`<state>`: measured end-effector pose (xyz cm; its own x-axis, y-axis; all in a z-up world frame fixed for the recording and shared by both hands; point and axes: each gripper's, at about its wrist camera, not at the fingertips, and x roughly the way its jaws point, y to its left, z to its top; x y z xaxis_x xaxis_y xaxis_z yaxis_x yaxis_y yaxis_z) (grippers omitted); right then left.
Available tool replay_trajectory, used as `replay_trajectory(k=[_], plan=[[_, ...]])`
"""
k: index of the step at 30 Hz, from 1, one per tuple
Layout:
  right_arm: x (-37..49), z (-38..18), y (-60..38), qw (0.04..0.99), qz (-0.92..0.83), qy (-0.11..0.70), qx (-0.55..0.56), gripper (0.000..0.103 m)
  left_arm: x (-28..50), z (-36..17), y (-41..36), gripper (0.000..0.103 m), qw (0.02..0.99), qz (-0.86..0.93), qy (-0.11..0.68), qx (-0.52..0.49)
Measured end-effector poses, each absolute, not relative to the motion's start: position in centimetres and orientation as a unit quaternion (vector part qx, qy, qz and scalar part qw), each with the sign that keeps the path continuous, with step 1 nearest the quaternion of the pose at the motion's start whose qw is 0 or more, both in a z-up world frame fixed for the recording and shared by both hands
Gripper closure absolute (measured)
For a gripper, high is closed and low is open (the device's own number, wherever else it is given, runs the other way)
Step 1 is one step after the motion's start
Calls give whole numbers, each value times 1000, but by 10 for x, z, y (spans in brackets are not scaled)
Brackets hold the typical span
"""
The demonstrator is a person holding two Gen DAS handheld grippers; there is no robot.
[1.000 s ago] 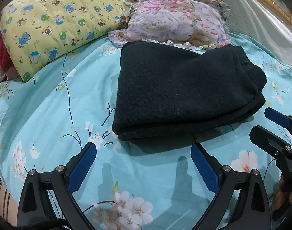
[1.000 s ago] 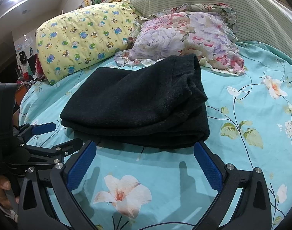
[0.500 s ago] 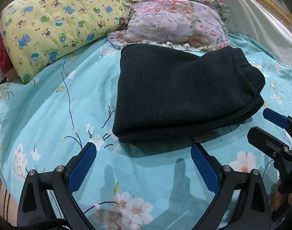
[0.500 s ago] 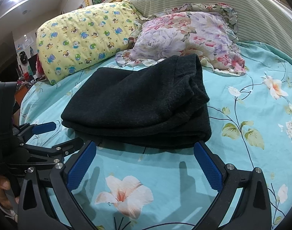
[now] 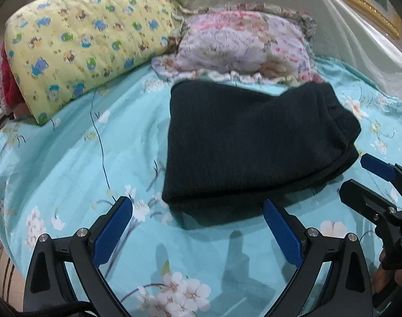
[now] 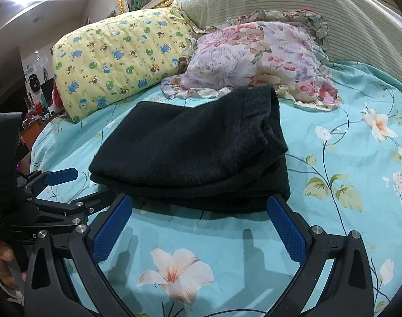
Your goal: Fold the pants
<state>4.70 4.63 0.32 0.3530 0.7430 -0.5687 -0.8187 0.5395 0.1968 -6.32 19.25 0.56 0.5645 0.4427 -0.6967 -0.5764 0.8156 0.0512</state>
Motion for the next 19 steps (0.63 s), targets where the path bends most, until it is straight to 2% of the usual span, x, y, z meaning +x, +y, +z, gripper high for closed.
replay_trajectory(k=[19], plan=[[55, 8, 40, 828, 463, 310, -55, 1, -58, 9, 195, 3, 882, 284, 363, -100]])
